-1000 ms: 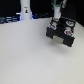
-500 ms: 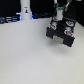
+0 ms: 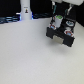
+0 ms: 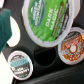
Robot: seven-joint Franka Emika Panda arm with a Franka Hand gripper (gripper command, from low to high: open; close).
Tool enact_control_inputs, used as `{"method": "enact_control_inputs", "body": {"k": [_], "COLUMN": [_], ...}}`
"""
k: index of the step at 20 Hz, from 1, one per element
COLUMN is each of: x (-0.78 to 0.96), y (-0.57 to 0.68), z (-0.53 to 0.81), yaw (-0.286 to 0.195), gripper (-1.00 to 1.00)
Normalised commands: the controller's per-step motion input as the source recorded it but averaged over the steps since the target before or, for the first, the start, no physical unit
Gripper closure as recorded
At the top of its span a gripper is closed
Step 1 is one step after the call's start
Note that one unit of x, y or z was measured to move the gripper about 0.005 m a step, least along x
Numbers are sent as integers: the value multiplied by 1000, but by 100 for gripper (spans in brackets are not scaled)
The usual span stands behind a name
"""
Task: Open the kcup holder, insert the kcup into the holder, and close the kcup holder
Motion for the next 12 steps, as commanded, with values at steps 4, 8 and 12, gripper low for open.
{"method": "enact_control_inputs", "body": {"k": [4, 8, 12], "x": [150, 193, -151], "y": [648, 591, -146], "z": [266, 242, -15], "yaw": [40, 55, -24], "gripper": [100, 100, -100]}}
